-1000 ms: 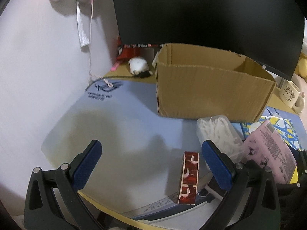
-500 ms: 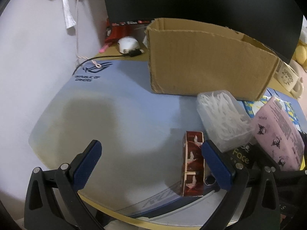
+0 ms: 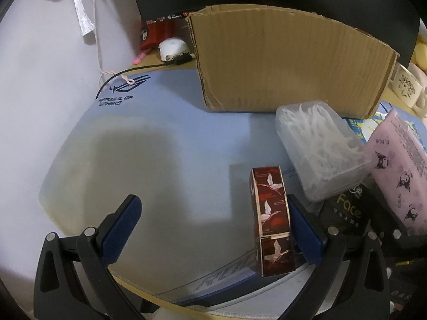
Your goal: Organize objects
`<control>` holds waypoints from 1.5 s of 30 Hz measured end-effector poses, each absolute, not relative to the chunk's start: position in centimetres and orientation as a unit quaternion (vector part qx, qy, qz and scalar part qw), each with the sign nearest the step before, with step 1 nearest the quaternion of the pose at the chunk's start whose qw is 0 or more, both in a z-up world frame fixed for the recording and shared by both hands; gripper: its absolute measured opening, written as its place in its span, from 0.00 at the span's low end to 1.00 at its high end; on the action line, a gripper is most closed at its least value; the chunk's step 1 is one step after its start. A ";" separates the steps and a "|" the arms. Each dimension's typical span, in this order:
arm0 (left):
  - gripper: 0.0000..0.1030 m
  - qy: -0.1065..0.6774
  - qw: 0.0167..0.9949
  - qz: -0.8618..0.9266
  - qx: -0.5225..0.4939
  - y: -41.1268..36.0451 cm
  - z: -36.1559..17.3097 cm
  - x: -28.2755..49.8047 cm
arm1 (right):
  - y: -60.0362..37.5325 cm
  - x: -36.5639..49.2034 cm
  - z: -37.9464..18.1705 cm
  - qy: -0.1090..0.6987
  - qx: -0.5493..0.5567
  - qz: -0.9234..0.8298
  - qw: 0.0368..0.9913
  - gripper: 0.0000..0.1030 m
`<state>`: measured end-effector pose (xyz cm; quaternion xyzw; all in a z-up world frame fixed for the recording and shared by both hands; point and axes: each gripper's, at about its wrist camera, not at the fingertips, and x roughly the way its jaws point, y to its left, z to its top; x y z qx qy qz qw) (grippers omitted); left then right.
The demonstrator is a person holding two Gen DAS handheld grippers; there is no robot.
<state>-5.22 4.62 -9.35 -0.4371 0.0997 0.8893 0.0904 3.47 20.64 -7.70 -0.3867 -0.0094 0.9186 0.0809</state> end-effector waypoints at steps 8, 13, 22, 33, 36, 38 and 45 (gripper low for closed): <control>1.00 0.054 0.109 0.891 -0.437 3.4 -9.9 -5.3 | 19.9 3.9 -7.8 -0.010 -0.393 0.915 0.090 1.00; 1.00 0.054 0.111 0.892 -0.435 3.6 -10.0 -5.2 | 20.0 3.7 -7.7 -0.012 -0.402 0.912 0.087 1.00; 0.86 0.058 0.122 0.892 -0.432 3.8 -9.7 -4.9 | 20.2 4.0 -7.6 -0.007 -0.391 0.915 0.098 0.93; 0.20 0.049 0.122 0.905 -0.404 3.6 -8.6 -4.1 | 20.0 5.0 -6.3 -0.019 -0.357 0.927 0.110 0.70; 0.19 0.043 0.108 0.910 -0.399 3.0 -8.4 -4.2 | 19.9 5.3 -6.0 -0.013 -0.345 0.932 0.111 0.70; 0.19 0.036 0.107 0.909 -0.401 2.5 -8.4 -4.4 | 19.8 5.4 -5.8 -0.012 -0.341 0.933 0.114 0.70; 0.19 0.030 0.092 0.912 -0.399 2.0 -8.5 -4.5 | 20.7 5.8 -5.6 0.026 -0.331 0.938 0.097 0.70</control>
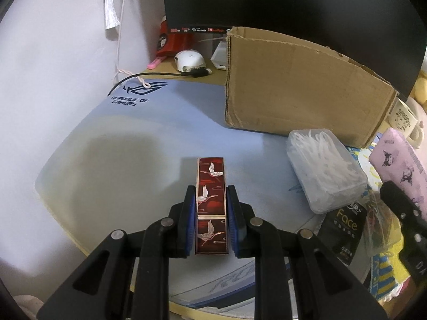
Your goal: Organize objects
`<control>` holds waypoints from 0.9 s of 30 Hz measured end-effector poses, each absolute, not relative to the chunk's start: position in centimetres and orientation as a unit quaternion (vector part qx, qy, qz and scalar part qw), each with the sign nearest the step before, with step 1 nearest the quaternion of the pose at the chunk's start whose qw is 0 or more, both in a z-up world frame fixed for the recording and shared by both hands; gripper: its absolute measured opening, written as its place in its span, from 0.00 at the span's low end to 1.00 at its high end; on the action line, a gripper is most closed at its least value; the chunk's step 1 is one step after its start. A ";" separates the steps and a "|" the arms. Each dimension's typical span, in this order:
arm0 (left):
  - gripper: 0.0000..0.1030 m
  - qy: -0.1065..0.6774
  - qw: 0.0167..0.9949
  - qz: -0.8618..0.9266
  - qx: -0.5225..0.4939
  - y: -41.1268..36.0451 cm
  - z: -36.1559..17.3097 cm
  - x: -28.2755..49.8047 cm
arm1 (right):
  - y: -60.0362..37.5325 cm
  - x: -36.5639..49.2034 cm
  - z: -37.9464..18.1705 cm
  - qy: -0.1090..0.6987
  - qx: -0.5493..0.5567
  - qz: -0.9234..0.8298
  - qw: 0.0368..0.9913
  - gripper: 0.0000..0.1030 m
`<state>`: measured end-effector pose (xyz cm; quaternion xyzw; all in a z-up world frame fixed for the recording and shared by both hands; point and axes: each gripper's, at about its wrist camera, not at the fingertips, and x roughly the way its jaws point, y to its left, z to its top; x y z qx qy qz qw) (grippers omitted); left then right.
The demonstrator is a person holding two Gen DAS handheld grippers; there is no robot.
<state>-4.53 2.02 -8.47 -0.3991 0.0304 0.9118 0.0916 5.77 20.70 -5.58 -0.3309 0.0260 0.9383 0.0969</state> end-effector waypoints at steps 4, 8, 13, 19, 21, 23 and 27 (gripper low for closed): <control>0.19 0.035 0.092 0.913 -0.397 2.3 -8.4 -4.4 | 21.2 5.9 -5.3 0.050 -0.324 0.940 0.095 0.70; 0.19 0.037 0.096 0.913 -0.396 2.5 -8.4 -4.3 | 21.3 5.9 -5.3 0.049 -0.321 0.940 0.100 0.70; 0.19 0.040 0.095 0.914 -0.393 2.6 -8.4 -4.2 | 21.3 5.6 -5.6 0.051 -0.328 0.937 0.105 0.70; 0.19 0.042 0.095 0.913 -0.396 2.6 -8.5 -4.3 | 21.6 5.6 -5.8 0.058 -0.330 0.936 0.105 0.70; 0.19 0.036 0.098 0.913 -0.395 2.4 -8.4 -4.4 | 21.5 5.6 -5.7 0.058 -0.329 0.937 0.105 0.70; 0.19 0.016 0.095 0.915 -0.391 1.9 -8.1 -4.4 | 21.5 5.6 -5.7 0.055 -0.328 0.937 0.104 0.70; 0.19 -0.017 0.089 0.924 -0.371 0.8 -6.9 -4.2 | 21.4 5.7 -5.6 0.052 -0.327 0.938 0.103 0.70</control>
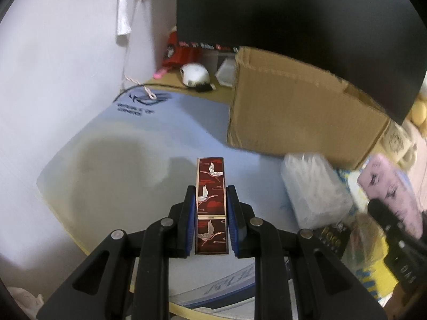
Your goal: Organize objects
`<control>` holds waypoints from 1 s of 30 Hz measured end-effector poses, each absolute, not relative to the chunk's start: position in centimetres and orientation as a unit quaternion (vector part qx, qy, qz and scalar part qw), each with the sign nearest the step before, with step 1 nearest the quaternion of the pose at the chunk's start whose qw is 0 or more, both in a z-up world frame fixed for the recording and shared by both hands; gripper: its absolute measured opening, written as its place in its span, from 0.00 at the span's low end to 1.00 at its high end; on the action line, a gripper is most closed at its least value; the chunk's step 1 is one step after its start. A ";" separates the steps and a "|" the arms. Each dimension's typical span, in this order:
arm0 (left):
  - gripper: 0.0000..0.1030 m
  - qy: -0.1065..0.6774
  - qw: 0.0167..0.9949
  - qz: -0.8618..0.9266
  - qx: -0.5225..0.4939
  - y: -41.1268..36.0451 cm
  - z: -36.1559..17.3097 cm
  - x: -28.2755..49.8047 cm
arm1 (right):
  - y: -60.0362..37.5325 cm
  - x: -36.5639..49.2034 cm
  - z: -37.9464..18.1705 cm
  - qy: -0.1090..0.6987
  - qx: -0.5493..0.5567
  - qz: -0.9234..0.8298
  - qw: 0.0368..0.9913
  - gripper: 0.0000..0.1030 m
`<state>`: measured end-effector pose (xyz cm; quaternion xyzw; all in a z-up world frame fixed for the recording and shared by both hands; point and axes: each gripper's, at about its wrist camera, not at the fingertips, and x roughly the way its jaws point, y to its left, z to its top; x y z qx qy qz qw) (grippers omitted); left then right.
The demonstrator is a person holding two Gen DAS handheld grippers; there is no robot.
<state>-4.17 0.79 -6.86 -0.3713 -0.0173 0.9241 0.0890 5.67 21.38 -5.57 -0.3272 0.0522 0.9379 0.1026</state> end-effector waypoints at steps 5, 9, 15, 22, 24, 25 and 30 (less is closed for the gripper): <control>0.19 -0.024 0.089 0.924 -0.371 0.4 -6.6 -4.5 | 21.3 6.0 -5.0 0.056 -0.319 0.942 0.093 0.69; 0.19 -0.028 0.090 0.925 -0.369 0.3 -6.1 -4.7 | 21.5 6.2 -4.4 0.074 -0.308 0.944 0.093 0.69; 0.19 -0.020 0.086 0.930 -0.356 0.7 -4.9 -4.7 | 21.7 6.3 -3.8 0.069 -0.296 0.947 0.098 0.69; 0.19 -0.012 0.091 0.941 -0.327 1.2 -2.4 -4.7 | 22.0 6.9 -2.4 0.073 -0.274 0.954 0.098 0.69; 0.19 -0.008 0.092 0.944 -0.316 1.5 -1.5 -4.5 | 22.1 6.9 -2.0 0.073 -0.268 0.956 0.096 0.69; 0.19 -0.007 0.093 0.945 -0.313 1.5 -1.2 -4.5 | 22.1 6.9 -1.7 0.074 -0.265 0.957 0.094 0.69; 0.19 0.008 0.086 0.952 -0.294 2.4 0.3 -4.5 | 22.6 7.0 -0.9 0.082 -0.261 0.957 0.097 0.69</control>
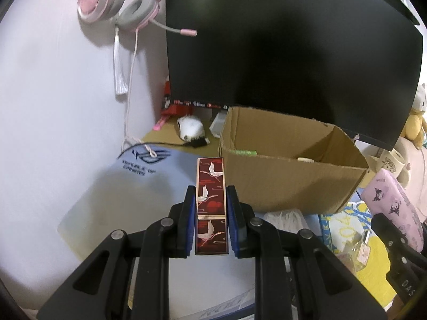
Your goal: Organize objects
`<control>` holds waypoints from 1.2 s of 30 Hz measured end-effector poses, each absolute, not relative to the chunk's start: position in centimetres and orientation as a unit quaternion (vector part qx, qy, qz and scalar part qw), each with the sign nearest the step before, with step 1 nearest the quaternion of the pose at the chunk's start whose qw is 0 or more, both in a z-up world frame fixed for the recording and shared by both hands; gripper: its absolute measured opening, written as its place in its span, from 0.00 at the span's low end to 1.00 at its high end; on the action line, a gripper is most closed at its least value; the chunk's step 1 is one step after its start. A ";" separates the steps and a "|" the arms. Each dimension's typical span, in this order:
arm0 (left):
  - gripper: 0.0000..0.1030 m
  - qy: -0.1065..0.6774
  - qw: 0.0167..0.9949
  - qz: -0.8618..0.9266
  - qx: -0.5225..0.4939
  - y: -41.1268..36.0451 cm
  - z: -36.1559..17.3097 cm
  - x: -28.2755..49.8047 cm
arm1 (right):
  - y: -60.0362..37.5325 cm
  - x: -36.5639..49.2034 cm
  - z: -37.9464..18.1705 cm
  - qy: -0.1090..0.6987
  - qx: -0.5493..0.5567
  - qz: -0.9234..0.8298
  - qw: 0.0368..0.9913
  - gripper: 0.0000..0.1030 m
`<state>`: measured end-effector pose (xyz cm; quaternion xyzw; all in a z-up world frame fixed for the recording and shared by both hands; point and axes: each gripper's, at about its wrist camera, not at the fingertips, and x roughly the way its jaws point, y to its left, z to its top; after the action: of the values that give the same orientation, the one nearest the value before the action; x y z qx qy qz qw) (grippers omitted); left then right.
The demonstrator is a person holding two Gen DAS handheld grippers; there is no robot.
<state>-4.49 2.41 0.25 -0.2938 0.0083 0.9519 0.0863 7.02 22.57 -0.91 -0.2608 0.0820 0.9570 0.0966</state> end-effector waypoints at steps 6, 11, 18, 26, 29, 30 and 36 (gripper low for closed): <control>0.19 -0.001 0.084 0.953 -0.291 2.9 0.6 -4.1 | 22.6 6.7 -0.5 0.072 -0.260 0.958 0.101 0.69; 0.19 0.003 0.089 0.954 -0.285 3.4 1.1 -3.7 | 22.4 7.1 -0.3 0.068 -0.256 0.960 0.096 0.69; 0.19 0.004 0.105 0.954 -0.280 3.8 2.2 -3.9 | 23.0 6.9 1.3 0.080 -0.279 0.951 0.109 0.69; 0.19 -0.003 0.115 0.953 -0.280 4.3 3.2 -5.0 | 24.2 5.6 3.1 0.105 -0.275 0.950 0.104 0.69; 0.19 -0.006 0.123 0.953 -0.275 4.6 3.2 -5.3 | 24.6 5.0 3.8 0.108 -0.272 0.950 0.106 0.69; 0.19 -0.003 0.126 0.953 -0.276 4.8 3.2 -5.5 | 24.6 4.8 3.9 0.108 -0.273 0.950 0.105 0.69; 0.20 0.013 0.130 0.955 -0.267 5.9 4.1 -6.2 | 25.2 3.0 4.8 0.117 -0.272 0.949 0.105 0.69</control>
<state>-6.23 5.93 4.13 -0.2674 0.0131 0.9547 0.1297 3.01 25.25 4.84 -0.2720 0.1168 0.9494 0.1048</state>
